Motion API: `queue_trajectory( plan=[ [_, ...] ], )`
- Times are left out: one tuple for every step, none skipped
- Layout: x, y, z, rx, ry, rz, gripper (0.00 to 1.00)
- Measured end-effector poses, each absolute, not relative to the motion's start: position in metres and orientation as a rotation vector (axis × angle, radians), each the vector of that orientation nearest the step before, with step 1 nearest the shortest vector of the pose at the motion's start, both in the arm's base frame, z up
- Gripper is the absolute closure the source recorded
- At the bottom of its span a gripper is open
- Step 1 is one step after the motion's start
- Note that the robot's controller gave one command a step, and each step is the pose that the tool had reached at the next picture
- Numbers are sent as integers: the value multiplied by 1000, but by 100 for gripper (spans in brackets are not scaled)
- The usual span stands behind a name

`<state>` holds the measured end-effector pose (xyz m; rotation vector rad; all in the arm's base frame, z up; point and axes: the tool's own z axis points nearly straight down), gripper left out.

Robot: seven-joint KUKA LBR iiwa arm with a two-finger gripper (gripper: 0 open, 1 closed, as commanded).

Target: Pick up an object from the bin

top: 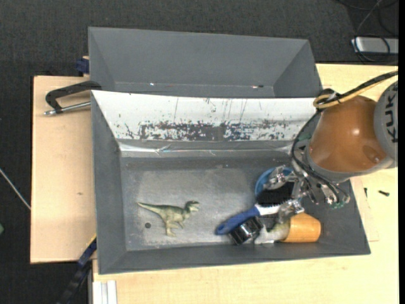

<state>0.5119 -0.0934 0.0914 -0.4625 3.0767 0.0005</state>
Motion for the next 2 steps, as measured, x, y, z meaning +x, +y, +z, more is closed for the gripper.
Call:
queue_trajectory(
  plan=[
    [506,-86,181,-847,3014,-5,100],
    [501,-80,298,-809,3021,-8,100]
  ],
)
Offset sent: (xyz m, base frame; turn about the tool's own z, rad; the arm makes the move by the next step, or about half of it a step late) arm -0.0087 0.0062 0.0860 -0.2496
